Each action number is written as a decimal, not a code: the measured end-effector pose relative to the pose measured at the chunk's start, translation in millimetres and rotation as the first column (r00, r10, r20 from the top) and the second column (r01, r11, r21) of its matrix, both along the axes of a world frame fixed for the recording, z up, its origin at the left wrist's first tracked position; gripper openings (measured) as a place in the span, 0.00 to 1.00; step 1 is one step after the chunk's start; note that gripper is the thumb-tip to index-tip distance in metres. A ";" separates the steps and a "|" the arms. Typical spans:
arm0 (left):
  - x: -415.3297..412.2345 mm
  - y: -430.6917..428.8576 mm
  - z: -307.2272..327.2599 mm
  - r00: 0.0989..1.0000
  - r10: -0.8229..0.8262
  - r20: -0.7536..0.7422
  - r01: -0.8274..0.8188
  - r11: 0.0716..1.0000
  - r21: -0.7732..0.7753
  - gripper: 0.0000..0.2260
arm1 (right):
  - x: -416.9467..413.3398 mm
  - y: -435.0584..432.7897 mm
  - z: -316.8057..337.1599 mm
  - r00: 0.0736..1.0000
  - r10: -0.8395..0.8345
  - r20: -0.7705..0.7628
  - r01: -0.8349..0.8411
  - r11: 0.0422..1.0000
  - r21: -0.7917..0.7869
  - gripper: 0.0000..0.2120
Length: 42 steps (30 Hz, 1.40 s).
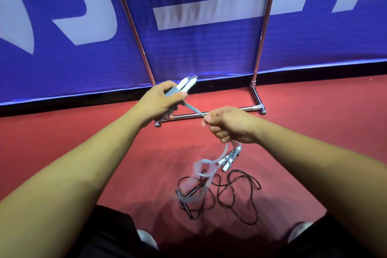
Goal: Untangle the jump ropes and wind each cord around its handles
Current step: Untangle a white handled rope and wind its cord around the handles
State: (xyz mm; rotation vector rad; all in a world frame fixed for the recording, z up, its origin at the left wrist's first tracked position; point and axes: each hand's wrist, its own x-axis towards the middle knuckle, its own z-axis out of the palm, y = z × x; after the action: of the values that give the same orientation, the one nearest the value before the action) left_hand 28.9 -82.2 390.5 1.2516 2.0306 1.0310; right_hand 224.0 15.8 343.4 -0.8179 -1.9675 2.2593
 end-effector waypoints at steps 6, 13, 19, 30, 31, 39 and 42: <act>-40.3 -3.8 -21.3 0.904 -0.109 -0.414 0.041 0.984 -0.171 0.13 | -2.9 -9.3 17.9 0.997 0.055 0.059 -0.073 0.927 0.369 0.12; -21.3 -3.2 -20.9 0.676 -0.456 -0.579 0.133 0.848 -0.513 0.13 | -5.6 -4.9 45.1 0.997 -0.006 0.072 -0.046 0.711 0.702 0.08; 32.7 -12.9 -13.0 0.603 -0.537 -0.591 0.235 0.826 -0.512 0.15 | -6.3 9.1 46.8 0.999 -0.041 -0.001 0.026 0.605 0.796 0.06; 46.9 -14.6 10.3 0.956 -0.242 0.167 0.219 0.965 0.145 0.17 | 5.6 27.2 24.7 0.971 -0.209 -0.114 0.237 0.884 0.403 0.14; 46.4 -13.3 12.4 0.952 -0.209 0.224 0.168 0.967 0.190 0.13 | 5.5 26.3 24.4 0.976 -0.186 -0.110 0.213 0.914 0.345 0.15; 8.9 -9.6 18.4 0.906 0.030 0.422 -0.168 0.941 0.294 0.06 | 5.6 17.6 24.1 0.999 -0.034 -0.032 0.038 0.992 0.122 0.08; 0.4 -10.5 16.0 0.916 0.105 0.388 -0.211 0.947 0.243 0.10 | 2.6 11.8 32.3 0.997 -0.025 -0.067 0.037 0.984 0.177 0.04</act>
State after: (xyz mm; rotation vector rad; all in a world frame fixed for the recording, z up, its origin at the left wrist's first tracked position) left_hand 29.3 -92.6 406.6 0.9366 1.7537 1.5513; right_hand 226.6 27.7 375.7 -0.7411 -2.0744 2.0293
